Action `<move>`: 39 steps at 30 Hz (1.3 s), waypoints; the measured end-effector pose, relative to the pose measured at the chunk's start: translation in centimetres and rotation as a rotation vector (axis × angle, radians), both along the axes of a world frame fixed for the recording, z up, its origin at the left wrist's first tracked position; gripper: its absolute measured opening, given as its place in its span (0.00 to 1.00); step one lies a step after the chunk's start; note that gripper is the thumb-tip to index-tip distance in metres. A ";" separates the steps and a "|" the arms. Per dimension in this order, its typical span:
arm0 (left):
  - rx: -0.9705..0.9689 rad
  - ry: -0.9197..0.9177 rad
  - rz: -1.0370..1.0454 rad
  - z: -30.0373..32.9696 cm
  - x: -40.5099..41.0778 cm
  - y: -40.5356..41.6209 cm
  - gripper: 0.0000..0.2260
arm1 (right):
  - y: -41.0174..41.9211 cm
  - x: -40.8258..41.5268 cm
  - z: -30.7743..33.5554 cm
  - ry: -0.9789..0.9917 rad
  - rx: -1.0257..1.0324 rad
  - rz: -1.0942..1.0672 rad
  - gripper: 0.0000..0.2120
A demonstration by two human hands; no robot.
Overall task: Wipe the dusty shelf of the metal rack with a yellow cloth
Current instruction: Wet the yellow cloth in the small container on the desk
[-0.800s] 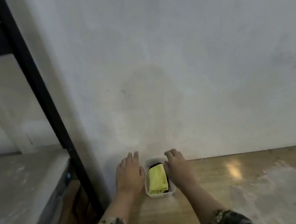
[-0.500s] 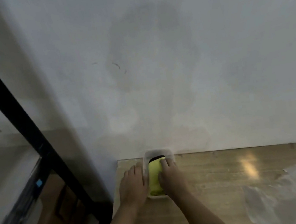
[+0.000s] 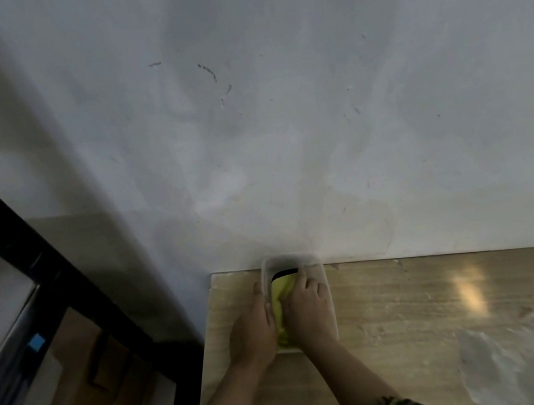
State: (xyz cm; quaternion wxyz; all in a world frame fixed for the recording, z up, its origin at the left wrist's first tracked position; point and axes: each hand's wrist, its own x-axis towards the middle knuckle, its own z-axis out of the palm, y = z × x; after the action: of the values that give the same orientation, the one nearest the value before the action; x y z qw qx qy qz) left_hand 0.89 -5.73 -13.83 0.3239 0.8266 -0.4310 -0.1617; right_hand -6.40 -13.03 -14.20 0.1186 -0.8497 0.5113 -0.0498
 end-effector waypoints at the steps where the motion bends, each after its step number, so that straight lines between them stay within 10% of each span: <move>1: 0.002 0.010 0.000 -0.2 0.0 0.0 0.21 | -0.1 0.1 0.1 -0.029 0.031 -0.023 0.26; 28: -0.010 -0.189 0.027 3.1 0.3 3.1 0.33 | 0.7 -2.8 6.3 -0.519 0.050 0.064 0.18; 32: 0.021 -0.210 0.035 6.2 -1.2 5.8 0.22 | 4.6 -4.7 8.6 -0.571 0.083 0.048 0.18; 39: -0.125 0.384 -0.055 9.5 -6.0 14.7 0.18 | 16.0 -8.8 10.6 -0.732 0.049 -0.008 0.13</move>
State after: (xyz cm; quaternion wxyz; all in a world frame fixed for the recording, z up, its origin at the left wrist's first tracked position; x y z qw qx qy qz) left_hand -5.06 8.93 -4.37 0.4463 0.7468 -0.3928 -0.2981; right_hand -15.19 2.99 -3.55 0.3140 -0.7704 0.4396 -0.3387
